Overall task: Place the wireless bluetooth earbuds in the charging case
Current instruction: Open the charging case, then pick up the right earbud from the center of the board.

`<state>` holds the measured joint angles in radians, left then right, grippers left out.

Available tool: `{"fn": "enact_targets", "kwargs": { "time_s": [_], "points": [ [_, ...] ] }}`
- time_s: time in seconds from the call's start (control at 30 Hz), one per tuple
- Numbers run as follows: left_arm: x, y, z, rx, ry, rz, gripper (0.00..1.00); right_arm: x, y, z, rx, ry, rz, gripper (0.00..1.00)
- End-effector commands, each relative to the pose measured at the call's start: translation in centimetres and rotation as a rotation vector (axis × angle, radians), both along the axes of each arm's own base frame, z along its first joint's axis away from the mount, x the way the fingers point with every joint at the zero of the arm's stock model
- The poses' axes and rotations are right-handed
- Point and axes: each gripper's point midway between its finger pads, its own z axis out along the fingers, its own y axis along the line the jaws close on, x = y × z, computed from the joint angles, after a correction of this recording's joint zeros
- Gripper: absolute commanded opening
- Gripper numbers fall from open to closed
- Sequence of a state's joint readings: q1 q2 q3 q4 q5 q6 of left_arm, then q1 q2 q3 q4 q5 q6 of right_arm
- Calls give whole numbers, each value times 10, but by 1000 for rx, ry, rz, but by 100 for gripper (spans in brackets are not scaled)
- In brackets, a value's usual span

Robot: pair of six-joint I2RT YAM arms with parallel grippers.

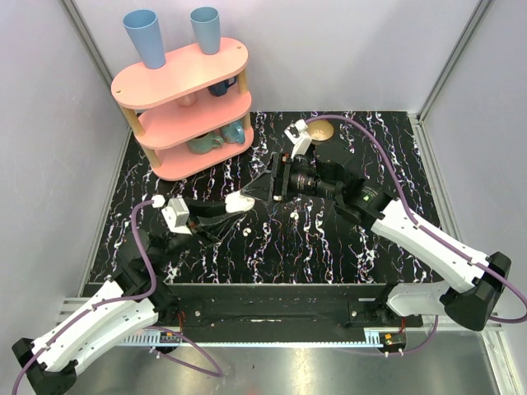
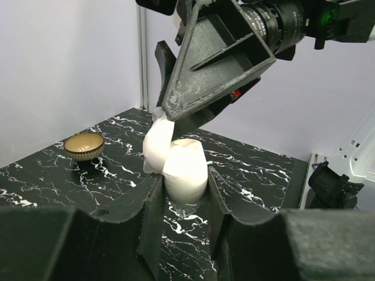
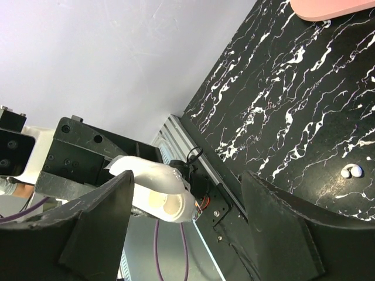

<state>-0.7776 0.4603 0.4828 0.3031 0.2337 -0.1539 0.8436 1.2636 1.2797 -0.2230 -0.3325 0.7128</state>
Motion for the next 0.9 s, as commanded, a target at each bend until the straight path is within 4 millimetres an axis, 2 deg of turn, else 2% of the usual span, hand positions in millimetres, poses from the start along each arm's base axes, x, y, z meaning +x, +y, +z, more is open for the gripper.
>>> {"fn": "enact_targets", "kwargs": {
  "time_s": [0.0, 0.1, 0.43, 0.67, 0.77, 0.83, 0.87],
  "points": [
    [-20, 3, 48, -78, -134, -65, 0, 3, 3, 26, 53, -55, -5, 79],
    [-21, 2, 48, -76, -132, -70, 0, 3, 3, 27, 54, -57, -5, 80],
    [-6, 5, 29, -48, -55, -3, 0, -4, -2, 57, 128, -126, 9, 85],
    [0, 12, 23, -61, -26, 47, 0, -5, -8, 67, 147, -154, -13, 88],
    [-1, 16, 22, -58, -26, 58, 0, 5, -20, 64, 118, -165, -99, 91],
    [0, 18, 19, -47, -19, 71, 0, 22, -36, 59, 84, -158, -225, 91],
    [-1, 21, 22, -54, -29, 77, 0, 35, -49, 49, 37, -139, -316, 91]
  ]
}}
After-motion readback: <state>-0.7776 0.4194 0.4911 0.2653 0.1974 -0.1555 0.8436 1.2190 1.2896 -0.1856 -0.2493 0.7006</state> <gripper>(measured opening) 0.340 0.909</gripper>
